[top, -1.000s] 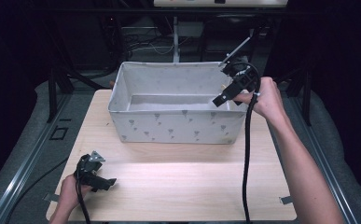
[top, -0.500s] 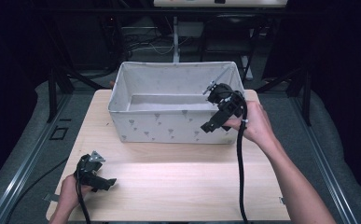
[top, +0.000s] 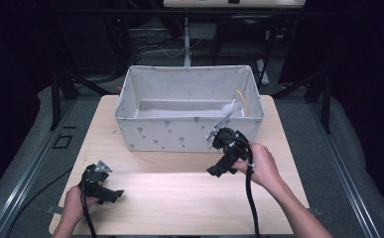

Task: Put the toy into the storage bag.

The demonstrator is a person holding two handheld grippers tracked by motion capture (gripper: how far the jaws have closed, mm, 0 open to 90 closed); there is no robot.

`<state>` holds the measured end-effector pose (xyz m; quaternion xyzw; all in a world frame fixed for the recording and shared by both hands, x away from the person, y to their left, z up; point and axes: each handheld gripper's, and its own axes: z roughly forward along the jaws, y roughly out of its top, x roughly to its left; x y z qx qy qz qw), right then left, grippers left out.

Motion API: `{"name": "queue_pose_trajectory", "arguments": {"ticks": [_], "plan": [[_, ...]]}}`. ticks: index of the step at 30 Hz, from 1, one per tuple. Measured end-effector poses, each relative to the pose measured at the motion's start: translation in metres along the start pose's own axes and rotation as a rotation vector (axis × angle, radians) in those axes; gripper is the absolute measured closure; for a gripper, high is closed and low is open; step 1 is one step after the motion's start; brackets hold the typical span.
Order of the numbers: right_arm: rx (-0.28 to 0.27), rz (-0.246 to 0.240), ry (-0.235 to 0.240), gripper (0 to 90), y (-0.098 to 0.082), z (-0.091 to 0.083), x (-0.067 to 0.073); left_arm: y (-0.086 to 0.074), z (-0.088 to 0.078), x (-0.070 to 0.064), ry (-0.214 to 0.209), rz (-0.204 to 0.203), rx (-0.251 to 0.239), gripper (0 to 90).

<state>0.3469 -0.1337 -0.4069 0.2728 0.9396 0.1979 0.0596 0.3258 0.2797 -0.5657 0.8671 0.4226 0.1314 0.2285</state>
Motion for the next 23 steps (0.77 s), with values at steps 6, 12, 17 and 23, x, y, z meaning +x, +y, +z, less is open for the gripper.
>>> {"name": "queue_pose_trajectory", "arguments": {"ticks": [6, 12, 17, 23], "plan": [[0.030, 0.006, 0.021, 2.8, -0.026, 0.028, 0.012, 0.000, 0.000, 0.000, 0.000, 0.000, 0.000, 1.0], [0.055, 0.033, 0.038, 3.3, -0.039, 0.046, 0.013, 0.002, 0.004, -0.001, -0.011, 0.010, 0.012, 0.8], [0.116, 0.025, 0.014, 3.4, -0.046, 0.062, 0.011, 0.003, 0.003, -0.002, -0.009, 0.013, 0.006, 0.8], [0.127, 0.040, -0.004, 7.1, -0.051, 0.069, 0.011, 0.002, 0.000, -0.002, -0.011, 0.011, -0.018, 0.3]]}}
